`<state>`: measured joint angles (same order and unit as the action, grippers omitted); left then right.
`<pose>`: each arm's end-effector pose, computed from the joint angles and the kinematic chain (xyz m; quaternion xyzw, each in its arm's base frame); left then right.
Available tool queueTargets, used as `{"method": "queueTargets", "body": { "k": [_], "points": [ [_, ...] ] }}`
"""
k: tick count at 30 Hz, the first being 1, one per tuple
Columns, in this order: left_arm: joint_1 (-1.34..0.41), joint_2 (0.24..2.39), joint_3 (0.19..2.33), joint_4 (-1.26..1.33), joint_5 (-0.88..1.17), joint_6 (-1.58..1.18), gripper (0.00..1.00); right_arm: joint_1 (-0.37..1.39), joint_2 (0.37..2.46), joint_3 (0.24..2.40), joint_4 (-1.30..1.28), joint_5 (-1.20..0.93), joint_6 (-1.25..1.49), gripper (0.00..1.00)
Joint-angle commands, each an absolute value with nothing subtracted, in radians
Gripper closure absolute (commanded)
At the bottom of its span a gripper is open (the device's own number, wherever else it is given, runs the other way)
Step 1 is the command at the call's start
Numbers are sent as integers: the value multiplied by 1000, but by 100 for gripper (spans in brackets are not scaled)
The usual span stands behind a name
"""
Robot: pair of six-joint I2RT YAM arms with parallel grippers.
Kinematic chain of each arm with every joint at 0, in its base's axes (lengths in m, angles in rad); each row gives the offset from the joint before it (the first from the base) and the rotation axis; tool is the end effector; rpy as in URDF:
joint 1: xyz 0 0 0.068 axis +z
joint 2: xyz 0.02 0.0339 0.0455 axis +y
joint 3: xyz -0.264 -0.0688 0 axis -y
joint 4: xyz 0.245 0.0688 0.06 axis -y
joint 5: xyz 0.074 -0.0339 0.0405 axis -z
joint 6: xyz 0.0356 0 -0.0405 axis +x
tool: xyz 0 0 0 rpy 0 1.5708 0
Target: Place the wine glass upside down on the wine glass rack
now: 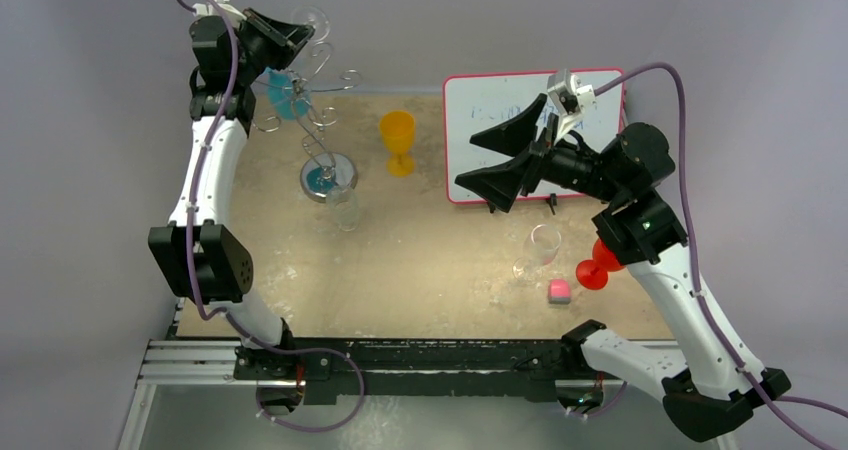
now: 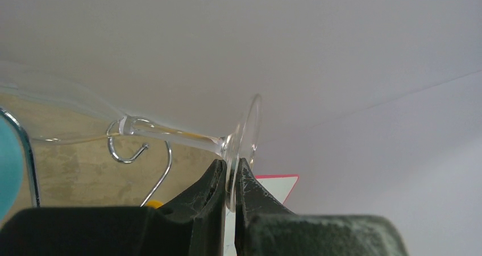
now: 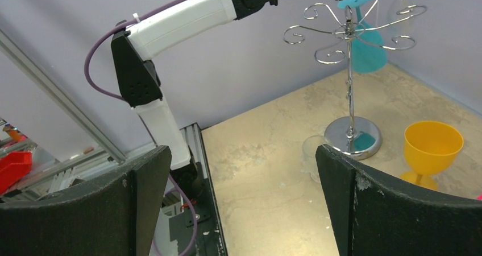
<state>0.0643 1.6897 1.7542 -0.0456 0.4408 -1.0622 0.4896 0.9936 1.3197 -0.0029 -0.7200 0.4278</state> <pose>0.3983 0.0104 0.4533 -0.2330 0.6612 -0.4677 0.5383 0.1517 0.1074 0.5021 -0.3027 0.5376 0.5209 0.5900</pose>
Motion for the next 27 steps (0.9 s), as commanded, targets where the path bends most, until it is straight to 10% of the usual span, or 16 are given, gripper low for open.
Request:
{"method": "queueTargets", "body": {
  "k": [1,27],
  "points": [
    [67,1611,1730,18,419,-1082,100,485,983,1327,36,-715,425,0],
    [67,1561,1618,18,441,-1107,100,486,983,1322,31,-710,426,0]
  ]
}}
